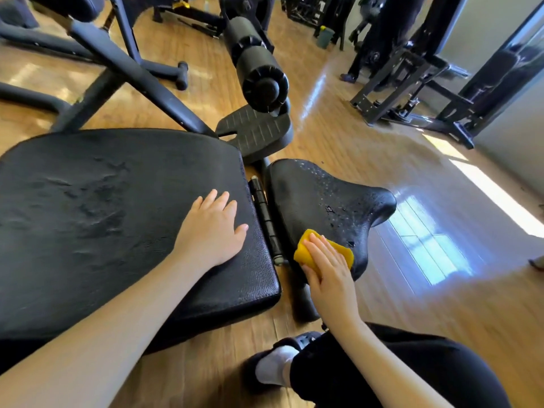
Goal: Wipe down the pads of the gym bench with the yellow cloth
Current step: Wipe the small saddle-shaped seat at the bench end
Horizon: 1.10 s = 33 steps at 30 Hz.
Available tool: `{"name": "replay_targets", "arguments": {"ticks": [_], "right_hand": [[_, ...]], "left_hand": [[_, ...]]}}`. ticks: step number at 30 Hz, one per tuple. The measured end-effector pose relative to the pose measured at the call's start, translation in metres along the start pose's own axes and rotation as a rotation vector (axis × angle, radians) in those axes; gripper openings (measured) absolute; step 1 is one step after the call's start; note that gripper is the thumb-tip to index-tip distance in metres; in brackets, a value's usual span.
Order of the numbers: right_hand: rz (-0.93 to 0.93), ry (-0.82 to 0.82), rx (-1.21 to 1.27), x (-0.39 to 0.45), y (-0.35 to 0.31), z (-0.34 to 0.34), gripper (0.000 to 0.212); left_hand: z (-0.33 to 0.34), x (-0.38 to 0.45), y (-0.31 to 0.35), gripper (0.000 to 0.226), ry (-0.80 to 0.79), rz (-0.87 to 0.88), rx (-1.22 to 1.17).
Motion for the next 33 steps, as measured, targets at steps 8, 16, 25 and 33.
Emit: {"name": "replay_targets", "arguments": {"ticks": [8,16,25,33], "right_hand": [[0.045,-0.157,-0.107,0.060,-0.002,0.031,0.043],[0.059,-0.314,-0.077,0.165,0.021,0.076,0.044],[0.165,-0.340,-0.110,0.222,0.041,0.108,0.039],[0.152,-0.273,-0.060,0.177,0.035,0.083,0.047]], "left_hand": [[0.000,0.000,0.000,0.058,0.016,0.008,0.011],[0.001,0.001,-0.001,0.058,0.052,-0.001,-0.017],[0.006,0.003,-0.003,0.059,0.071,-0.001,-0.018],[0.005,0.003,-0.003,0.058,0.056,-0.001,-0.015]]}}
Point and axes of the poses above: each hand's wrist, its own x-axis towards the middle knuckle, its own z-axis out of the palm, y = z × x, the point moved 3 cm from there along x, towards the middle knuckle, and after that the axes turned 12 degrees about y, right-handed, at the moved point
